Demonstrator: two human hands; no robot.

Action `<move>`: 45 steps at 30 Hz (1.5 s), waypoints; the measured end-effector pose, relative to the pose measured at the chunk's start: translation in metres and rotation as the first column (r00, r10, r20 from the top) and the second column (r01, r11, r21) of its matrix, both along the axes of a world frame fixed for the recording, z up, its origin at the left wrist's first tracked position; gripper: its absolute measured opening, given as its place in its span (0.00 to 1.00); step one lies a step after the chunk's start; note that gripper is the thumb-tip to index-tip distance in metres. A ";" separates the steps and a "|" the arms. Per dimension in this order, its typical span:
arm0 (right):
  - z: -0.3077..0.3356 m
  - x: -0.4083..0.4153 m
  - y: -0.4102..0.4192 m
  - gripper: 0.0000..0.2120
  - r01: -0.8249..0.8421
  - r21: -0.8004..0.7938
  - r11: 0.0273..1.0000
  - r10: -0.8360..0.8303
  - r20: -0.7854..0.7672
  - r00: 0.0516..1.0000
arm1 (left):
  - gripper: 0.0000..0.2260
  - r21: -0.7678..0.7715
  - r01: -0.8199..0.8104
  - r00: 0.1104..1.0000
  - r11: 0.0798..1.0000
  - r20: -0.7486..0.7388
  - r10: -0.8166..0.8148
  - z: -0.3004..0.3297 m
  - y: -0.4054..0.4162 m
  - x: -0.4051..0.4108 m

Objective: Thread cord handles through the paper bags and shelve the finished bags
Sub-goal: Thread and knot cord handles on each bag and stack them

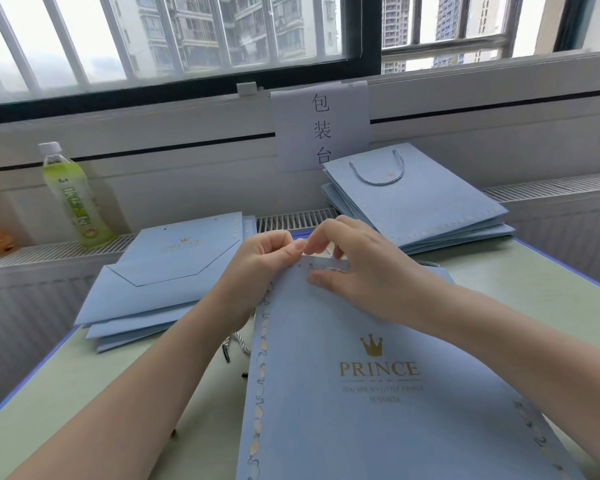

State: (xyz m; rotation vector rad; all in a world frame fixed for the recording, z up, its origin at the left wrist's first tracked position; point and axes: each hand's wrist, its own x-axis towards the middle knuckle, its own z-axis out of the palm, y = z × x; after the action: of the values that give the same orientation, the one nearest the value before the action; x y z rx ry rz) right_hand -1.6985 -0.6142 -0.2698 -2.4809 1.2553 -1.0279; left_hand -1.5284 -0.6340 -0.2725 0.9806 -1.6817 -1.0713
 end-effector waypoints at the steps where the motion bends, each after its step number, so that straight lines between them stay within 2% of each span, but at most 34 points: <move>1: 0.000 0.000 0.000 0.12 0.023 0.028 0.999 -0.022 -0.022 1.000 | 0.13 0.000 0.006 1.000 1.000 -0.006 -0.006 0.000 0.000 0.000; 5: 0.004 0.001 0.004 0.10 0.094 0.090 0.992 -0.087 -0.081 0.993 | 0.15 -0.019 0.034 0.999 0.999 0.004 -0.034 0.000 0.000 0.000; 9: 0.004 0.005 0.008 0.12 0.103 -0.016 0.995 -0.104 -0.105 0.989 | 0.16 0.009 0.087 0.996 0.996 -0.024 -0.087 0.003 0.003 0.000; 14: 0.002 0.005 0.008 0.11 0.087 -0.060 0.994 -0.092 -0.089 0.992 | 0.19 0.081 0.088 0.995 0.993 -0.051 -0.084 0.005 0.005 0.001; 22: 0.001 -0.003 0.001 0.13 0.101 -0.178 0.979 -0.109 -0.035 0.993 | 0.16 0.009 -0.010 1.000 1.000 -0.006 0.010 0.004 0.002 -0.003; 26: -0.001 0.001 0.001 0.10 0.131 -0.265 0.955 -0.157 -0.080 0.984 | 0.26 -0.075 -0.131 0.991 0.989 -0.019 0.130 0.002 0.000 -0.004; 29: -0.005 0.002 0.000 0.10 0.145 -0.350 0.925 -0.210 -0.154 0.966 | 0.25 -0.130 -0.215 0.976 0.968 -0.011 0.215 0.002 -0.004 -0.001; 34: -0.001 -0.001 0.002 0.08 0.161 -0.253 0.954 -0.228 -0.263 0.937 | 0.24 -0.215 -0.283 0.942 0.935 0.118 0.313 -0.001 -0.009 0.003; 36: 0.001 -0.002 0.002 0.05 0.154 -0.158 0.975 -0.195 -0.297 0.935 | 0.23 -0.360 -0.342 0.864 0.868 0.243 0.442 -0.003 -0.010 0.005; 37: 0.001 -0.002 0.002 0.05 0.151 -0.100 0.983 -0.175 -0.308 0.935 | 0.23 -0.457 -0.369 0.783 0.809 0.316 0.536 -0.003 -0.008 0.005; 39: -0.001 -0.001 0.003 0.08 0.155 -0.007 0.988 -0.149 -0.332 0.931 | 0.21 -0.639 -0.361 0.558 0.679 0.435 0.706 -0.002 -0.002 0.003; 40: -0.003 0.000 0.004 0.09 0.155 -0.002 0.988 -0.146 -0.344 0.928 | 0.20 -0.690 -0.333 0.454 0.643 0.480 0.751 0.000 0.001 0.002; 42: -0.006 0.002 0.003 0.11 0.162 -0.063 0.985 -0.174 -0.350 0.920 | 0.18 -0.715 -0.299 0.277 0.632 0.568 0.775 0.004 0.002 0.001; 43: -0.007 0.002 0.002 0.12 0.172 -0.101 0.980 -0.195 -0.313 0.930 | 0.17 -0.709 -0.302 0.207 0.637 0.604 0.770 0.006 0.002 0.003; 45: -0.005 0.002 0.001 0.12 0.195 -0.104 0.975 -0.205 -0.090 0.975 | 0.17 -0.711 -0.321 0.106 0.626 0.630 0.770 0.008 0.000 0.007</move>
State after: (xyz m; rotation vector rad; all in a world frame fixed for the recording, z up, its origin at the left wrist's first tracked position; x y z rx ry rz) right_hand -1.6964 -0.6135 -0.2752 -2.5458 1.5494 -1.0406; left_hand -1.5212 -0.6342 -0.2642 1.9329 -1.8720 0.6066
